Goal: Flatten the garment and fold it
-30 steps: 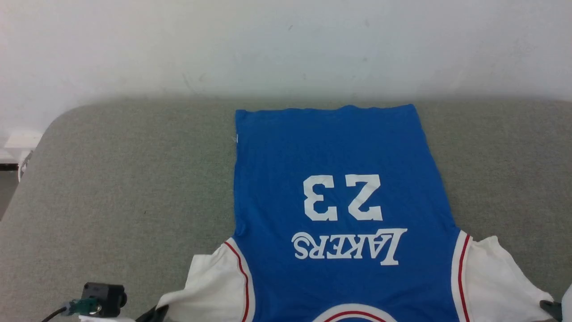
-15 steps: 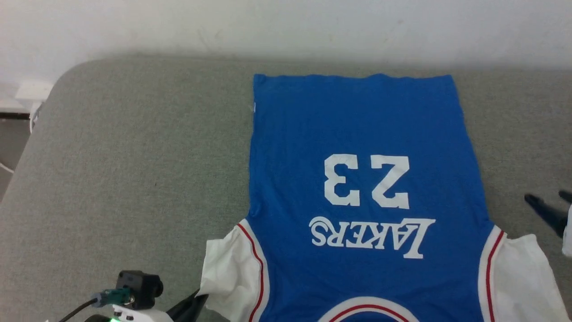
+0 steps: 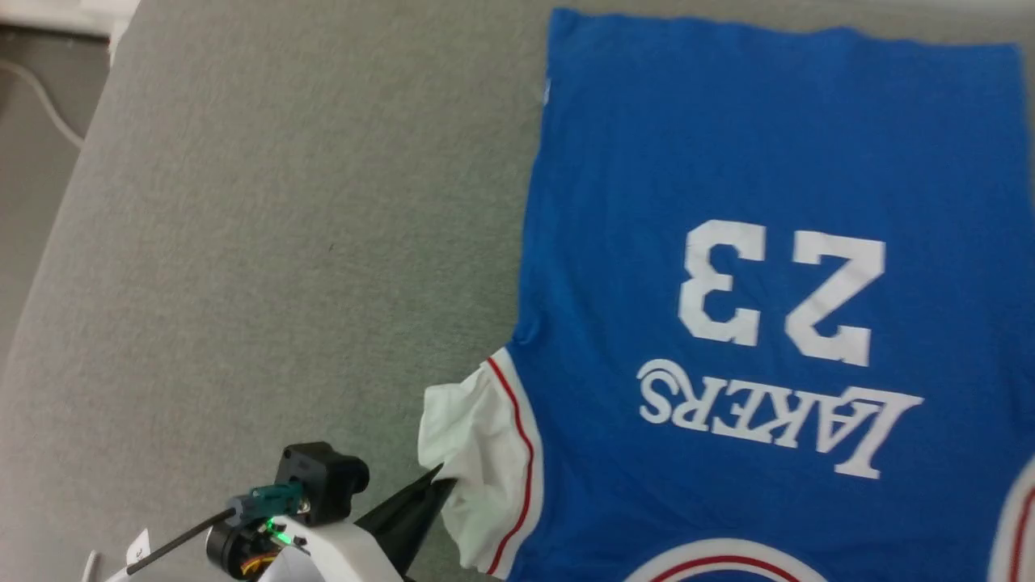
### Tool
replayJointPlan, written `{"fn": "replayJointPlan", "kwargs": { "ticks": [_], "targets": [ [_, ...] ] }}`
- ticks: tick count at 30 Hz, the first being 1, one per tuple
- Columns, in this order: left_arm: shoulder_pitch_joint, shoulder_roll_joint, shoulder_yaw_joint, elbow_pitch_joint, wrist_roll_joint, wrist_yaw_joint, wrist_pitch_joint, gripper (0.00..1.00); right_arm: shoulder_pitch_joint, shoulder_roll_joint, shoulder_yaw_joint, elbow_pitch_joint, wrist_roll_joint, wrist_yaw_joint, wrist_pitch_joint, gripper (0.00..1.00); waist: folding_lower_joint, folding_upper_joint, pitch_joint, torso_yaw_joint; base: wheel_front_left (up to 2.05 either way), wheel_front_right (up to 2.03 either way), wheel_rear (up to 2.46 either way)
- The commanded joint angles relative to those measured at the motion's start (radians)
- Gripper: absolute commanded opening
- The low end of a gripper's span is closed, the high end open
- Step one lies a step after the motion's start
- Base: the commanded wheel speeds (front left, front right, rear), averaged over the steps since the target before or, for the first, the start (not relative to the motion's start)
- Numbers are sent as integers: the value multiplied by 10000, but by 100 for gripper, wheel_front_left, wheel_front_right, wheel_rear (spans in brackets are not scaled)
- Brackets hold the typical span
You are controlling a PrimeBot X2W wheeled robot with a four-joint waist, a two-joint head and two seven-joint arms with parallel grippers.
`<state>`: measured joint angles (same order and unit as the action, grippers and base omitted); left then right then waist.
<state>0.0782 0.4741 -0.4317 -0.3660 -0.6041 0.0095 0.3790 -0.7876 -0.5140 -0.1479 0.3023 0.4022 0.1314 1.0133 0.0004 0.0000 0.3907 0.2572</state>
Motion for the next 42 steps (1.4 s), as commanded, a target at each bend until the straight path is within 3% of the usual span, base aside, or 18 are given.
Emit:
{"fn": "replayJointPlan", "kwargs": {
  "ticks": [1, 11, 21, 22, 23, 31, 42],
  "targets": [
    [-159, -73, -60, -85, 98, -57, -64, 0, -396, -23, -52, 250, -209, -7, 66, 100, -4, 0, 1282, 1218, 0, 0, 0],
    [-559, -622, -502, -351, 284, -155, -433, 0, -2402, -327, -606, 2316, -2009, -7, 168, 100, -4, 0, 2037, 2025, 0, 0, 0],
    [-605, -853, -716, -94, 267, -251, -725, 0, -2264, -411, -508, 3284, -2404, -7, -72, 100, -4, 0, 2159, 2180, 0, 0, 0],
    [-614, -858, -719, -75, 260, -255, -737, 0, -2220, -405, -518, 3362, -2373, -7, -37, 36, -4, 0, 2157, 2167, 0, 0, 0],
    [-621, -859, -718, -54, 251, -259, -747, 0, -2180, -415, -505, 3403, -2341, -7, -22, 0, -4, 0, 2153, 2150, 0, 0, 0],
    [-633, -756, -618, 213, 200, -225, -775, 0, -1779, -332, -392, 3458, -2161, -7, -139, 0, -4, 0, 1638, 1728, 0, 0, 0],
    [-181, -622, -417, 847, 45, 110, -783, 0, 75, -377, 990, 3088, -790, -7, -596, 0, -4, 0, -508, 494, 0, 0, 0]
  ]
}}
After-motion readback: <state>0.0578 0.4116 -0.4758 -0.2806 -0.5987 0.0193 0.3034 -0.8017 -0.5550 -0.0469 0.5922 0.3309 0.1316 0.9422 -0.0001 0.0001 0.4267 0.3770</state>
